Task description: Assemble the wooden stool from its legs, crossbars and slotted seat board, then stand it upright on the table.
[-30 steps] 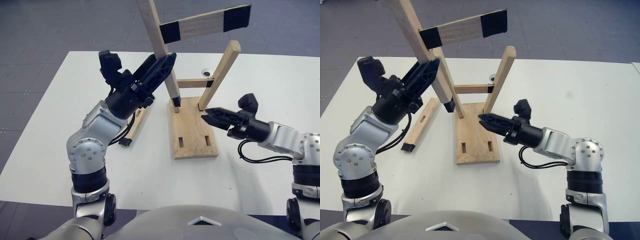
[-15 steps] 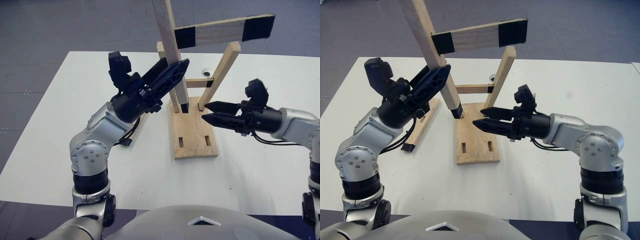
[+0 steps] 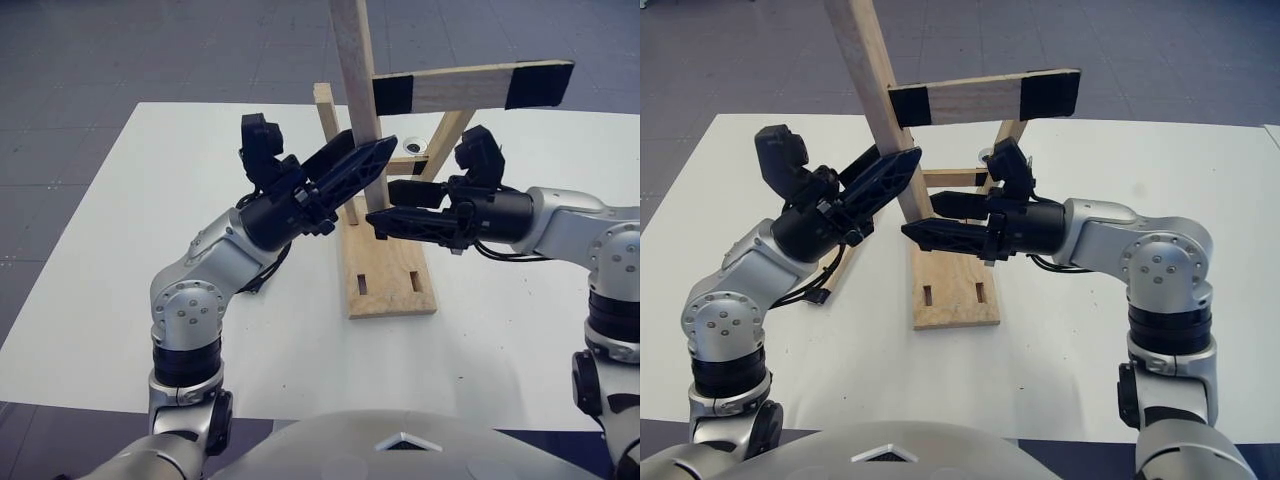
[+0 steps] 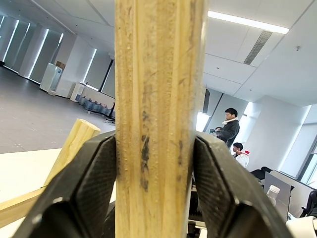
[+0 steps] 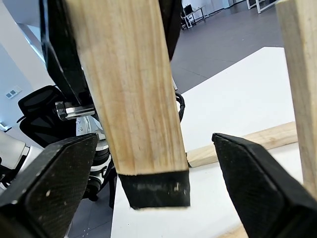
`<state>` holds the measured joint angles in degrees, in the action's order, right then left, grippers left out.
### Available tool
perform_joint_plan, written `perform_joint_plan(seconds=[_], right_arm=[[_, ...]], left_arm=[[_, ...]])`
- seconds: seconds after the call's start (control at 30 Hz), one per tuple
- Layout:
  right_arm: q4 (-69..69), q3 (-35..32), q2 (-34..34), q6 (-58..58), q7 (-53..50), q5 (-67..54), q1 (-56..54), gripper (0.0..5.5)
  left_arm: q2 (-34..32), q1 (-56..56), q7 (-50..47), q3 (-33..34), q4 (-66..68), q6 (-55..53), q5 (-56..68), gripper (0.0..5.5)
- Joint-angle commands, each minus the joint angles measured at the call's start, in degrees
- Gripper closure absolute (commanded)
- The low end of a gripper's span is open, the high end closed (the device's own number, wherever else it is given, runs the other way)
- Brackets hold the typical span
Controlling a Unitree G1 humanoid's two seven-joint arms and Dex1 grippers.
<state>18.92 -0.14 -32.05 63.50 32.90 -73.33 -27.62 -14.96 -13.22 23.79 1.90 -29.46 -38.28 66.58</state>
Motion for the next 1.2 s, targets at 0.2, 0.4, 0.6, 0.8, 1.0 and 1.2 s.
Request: perform_joint_plan(seconds=[0.2,0.4,0.6,0.8,1.0,1.2], right_arm=[[-0.63,-0.05,-0.94,3.16,1.19,-0.33,-2.76,2.85],[-1.69,0.92,-2.69,5.83,6.84,0.17,-3.76,3.30],[-1.81,1.48,-3.22,5.53,9.53,2.81,-4.95,3.33],[-1.16,2.50,-3.67,4.50,12.59,6.06,-5.70,3.34],[-0.88,2.51,-3.78,4.02,15.23,8.05,-5.54,3.38],[-1.73,2.22,-3.09,3.94,15.63,9.48,-6.12,3.43]], left_arm=[[-2.46,0.80,2.81,-0.40,-0.84,-1.23,0.55,3.29],[-5.00,-0.54,7.29,0.07,-0.05,-3.42,3.78,3.31],[-5.51,-0.70,7.93,0.27,0.23,-4.75,5.38,3.31],[-7.98,-1.04,10.40,-0.32,1.07,-8.11,8.26,3.32],[-10.13,-1.08,14.79,0.12,3.42,-10.64,11.28,3.32],[-11.45,-1.20,15.67,-0.14,5.66,-11.94,10.66,3.32]])
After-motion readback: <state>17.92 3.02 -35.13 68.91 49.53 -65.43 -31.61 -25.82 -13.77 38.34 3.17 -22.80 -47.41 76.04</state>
